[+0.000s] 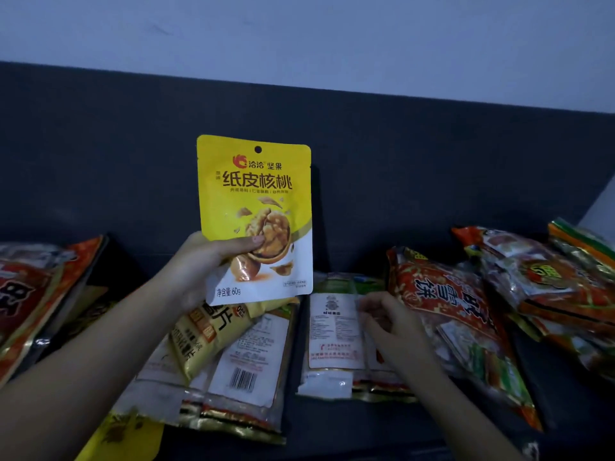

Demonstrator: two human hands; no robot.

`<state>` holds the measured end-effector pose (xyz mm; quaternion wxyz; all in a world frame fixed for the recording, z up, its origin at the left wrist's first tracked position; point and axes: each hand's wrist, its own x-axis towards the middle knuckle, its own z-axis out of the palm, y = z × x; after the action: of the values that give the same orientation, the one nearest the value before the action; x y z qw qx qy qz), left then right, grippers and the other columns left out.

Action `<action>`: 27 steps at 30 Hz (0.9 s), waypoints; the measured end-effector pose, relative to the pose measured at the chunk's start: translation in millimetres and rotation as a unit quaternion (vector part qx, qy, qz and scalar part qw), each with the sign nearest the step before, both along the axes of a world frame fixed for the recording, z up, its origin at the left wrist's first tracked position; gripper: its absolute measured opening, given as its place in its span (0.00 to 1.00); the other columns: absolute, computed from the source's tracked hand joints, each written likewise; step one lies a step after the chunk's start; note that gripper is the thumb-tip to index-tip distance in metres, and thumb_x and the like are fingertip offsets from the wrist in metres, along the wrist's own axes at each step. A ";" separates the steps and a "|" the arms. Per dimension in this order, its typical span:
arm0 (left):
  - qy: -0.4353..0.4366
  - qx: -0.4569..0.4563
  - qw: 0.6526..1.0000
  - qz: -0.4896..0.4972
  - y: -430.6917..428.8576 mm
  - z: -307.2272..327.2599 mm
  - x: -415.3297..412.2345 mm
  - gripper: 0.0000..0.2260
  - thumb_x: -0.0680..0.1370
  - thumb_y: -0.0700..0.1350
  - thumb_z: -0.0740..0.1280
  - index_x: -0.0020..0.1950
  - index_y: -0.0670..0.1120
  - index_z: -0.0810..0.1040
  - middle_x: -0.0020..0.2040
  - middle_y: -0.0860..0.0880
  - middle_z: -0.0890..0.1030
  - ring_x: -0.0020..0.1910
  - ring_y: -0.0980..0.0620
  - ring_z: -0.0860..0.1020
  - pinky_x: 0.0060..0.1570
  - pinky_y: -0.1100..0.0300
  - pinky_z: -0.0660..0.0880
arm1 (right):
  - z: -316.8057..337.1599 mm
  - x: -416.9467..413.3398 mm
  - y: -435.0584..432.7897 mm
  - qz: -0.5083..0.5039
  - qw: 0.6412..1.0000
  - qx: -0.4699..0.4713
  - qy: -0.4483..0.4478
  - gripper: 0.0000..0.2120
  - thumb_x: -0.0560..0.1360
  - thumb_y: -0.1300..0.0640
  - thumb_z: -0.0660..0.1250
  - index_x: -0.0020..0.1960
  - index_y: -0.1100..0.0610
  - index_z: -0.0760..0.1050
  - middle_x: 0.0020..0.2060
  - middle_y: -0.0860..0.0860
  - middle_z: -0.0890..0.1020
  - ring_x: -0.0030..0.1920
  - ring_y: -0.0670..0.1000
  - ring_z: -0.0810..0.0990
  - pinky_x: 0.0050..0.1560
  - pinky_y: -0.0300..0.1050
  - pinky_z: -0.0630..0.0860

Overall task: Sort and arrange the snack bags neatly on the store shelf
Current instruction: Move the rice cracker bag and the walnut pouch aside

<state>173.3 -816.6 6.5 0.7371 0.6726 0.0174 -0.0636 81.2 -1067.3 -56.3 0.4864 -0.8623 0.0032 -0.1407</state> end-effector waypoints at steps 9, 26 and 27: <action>-0.037 -0.050 0.990 0.125 64.7 13.8 -22.8 0.16 0.69 0.39 0.72 0.56 0.39 0.80 0.49 0.43 0.84 0.45 0.45 0.83 0.43 0.56 0.79 | -3.9 18.3 59.8 0.098 0.986 0.043 0.125 0.12 0.76 0.55 0.67 0.58 0.54 0.73 0.48 0.45 0.79 0.48 0.42 0.77 0.43 0.28 0.72; 0.037 -0.040 0.990 0.132 106.8 -20.2 -70.5 0.17 0.67 0.38 0.75 0.55 0.44 0.80 0.54 0.43 0.83 0.54 0.42 0.81 0.59 0.46 0.75 | 7.9 64.3 164.0 0.053 0.823 0.434 0.362 0.19 0.69 0.55 0.75 0.55 0.58 0.72 0.47 0.56 0.76 0.53 0.55 0.74 0.50 0.47 0.73; 0.035 -0.040 0.989 0.138 106.5 -20.8 -72.9 0.15 0.69 0.37 0.74 0.54 0.45 0.80 0.53 0.44 0.84 0.53 0.43 0.81 0.56 0.48 0.76 | 8.8 64.0 164.2 0.051 0.825 0.435 0.357 0.18 0.69 0.55 0.74 0.54 0.57 0.71 0.46 0.55 0.75 0.52 0.54 0.73 0.51 0.46 0.72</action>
<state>100.4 -710.1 -14.3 0.7637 0.6314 0.1337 0.0143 145.2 -903.1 -47.6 0.7827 -0.5501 0.1937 0.2173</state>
